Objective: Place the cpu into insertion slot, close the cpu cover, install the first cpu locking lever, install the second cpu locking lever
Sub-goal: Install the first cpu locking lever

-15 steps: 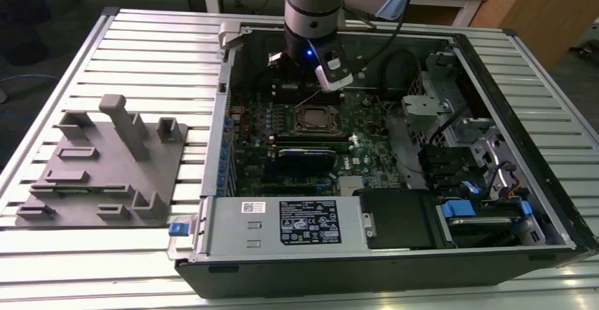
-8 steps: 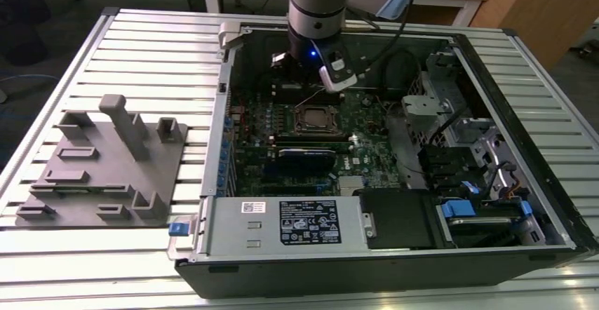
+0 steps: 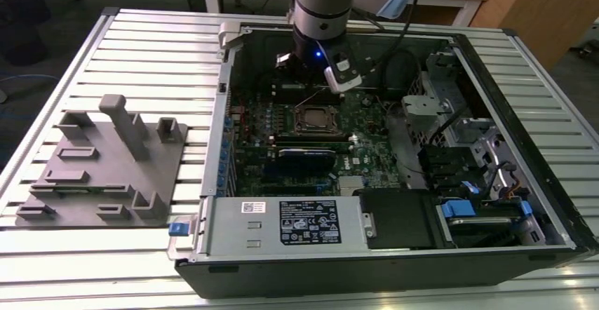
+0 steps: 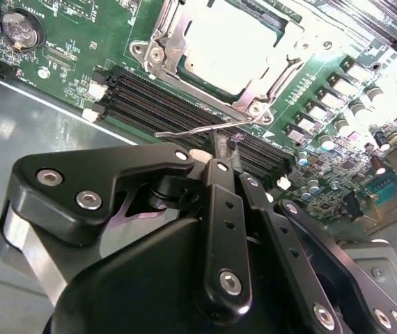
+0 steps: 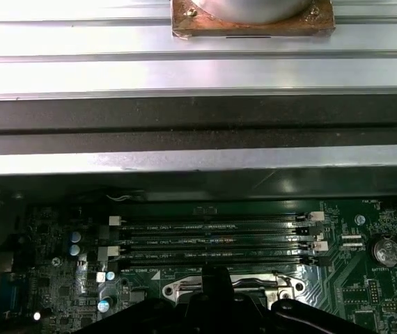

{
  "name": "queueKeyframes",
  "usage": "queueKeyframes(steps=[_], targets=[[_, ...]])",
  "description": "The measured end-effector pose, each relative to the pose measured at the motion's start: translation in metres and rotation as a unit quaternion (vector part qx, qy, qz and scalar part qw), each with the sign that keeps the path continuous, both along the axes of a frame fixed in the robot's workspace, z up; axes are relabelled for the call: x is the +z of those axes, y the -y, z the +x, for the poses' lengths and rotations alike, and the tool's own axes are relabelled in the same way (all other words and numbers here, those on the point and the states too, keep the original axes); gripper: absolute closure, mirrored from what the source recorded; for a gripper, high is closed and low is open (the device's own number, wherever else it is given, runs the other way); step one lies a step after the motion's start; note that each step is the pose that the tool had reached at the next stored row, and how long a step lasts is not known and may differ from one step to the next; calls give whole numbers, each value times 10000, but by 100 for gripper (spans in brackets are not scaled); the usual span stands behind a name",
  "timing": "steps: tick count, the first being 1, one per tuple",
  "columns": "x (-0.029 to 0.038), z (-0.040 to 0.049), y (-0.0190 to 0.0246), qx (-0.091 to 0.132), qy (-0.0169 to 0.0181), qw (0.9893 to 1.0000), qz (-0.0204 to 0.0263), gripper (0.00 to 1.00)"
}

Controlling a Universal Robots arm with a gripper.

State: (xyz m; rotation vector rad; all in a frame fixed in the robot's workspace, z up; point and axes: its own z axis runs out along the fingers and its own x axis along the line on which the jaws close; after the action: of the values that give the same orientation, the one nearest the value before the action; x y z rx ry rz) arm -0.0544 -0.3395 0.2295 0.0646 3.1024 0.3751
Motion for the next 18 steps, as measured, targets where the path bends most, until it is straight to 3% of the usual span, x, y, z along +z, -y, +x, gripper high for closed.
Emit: queueKeyframes(steps=[2, 6, 18], targets=[[-6, 1, 0, 5, 7, 10000, 10, 90], [-23, 1, 0, 11, 62, 10000, 12, 90], [-33, 58, 0, 19, 70, 10000, 13, 90]])
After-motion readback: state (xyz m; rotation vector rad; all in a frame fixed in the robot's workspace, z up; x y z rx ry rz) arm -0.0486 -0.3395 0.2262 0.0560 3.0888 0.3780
